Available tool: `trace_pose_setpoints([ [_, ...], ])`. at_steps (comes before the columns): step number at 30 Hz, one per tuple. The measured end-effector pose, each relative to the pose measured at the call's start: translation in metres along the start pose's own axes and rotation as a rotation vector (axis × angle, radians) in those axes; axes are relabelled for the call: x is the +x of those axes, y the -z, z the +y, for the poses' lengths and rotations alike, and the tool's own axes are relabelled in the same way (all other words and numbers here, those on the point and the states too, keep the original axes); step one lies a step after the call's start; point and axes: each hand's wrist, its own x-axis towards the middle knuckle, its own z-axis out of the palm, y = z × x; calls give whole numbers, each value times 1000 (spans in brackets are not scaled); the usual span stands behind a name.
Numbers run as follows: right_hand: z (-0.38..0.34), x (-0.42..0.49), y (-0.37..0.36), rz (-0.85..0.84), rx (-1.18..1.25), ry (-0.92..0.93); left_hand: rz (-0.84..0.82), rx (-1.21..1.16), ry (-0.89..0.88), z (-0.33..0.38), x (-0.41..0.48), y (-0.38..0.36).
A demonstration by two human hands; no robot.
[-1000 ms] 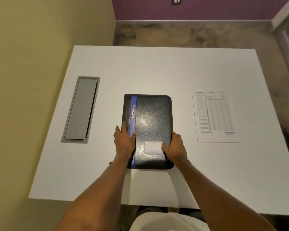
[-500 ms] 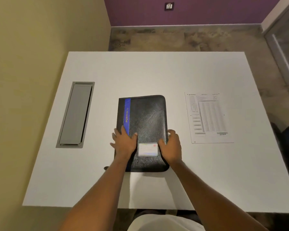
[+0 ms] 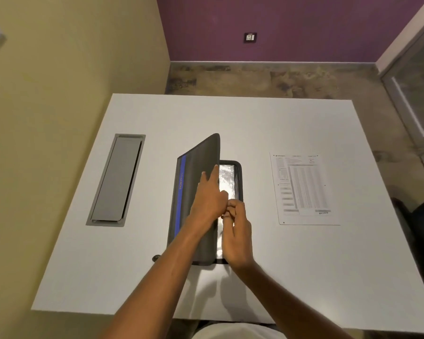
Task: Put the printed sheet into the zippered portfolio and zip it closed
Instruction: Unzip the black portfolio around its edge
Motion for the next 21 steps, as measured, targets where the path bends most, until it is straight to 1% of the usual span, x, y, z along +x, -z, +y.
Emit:
trace_pose_setpoints([
  [2, 6, 0, 2, -27, -27, 3, 35, 3, -31, -3, -6, 9],
  [4, 20, 1, 5, -78, -148, -11, 53, -19, -58, -6, -13, 18],
  [5, 30, 2, 6, -128, -247, -32, 65, -36, -65, -8, -16, 23],
  [7, 51, 5, 9, -289, -464, -79, 107, -43, -69, -11, -21, 35],
  [9, 69, 9, 10, -446, -682, -78, 159, -17, -74, -19, -25, 51],
  [11, 85, 10, 10, -526, -879, -74, 207, -15, -75, -27, -26, 71],
  [14, 99, 7, 8, -592, -1050, -75, 299, 30, -102, -42, -32, 104],
  [16, 102, 5, 8, -622, -1135, -65, 366, 77, -86, -55, -33, 126],
  [21, 102, 5, 4, -624, -1201, -83, 503, 155, 3, -97, -31, 169],
])
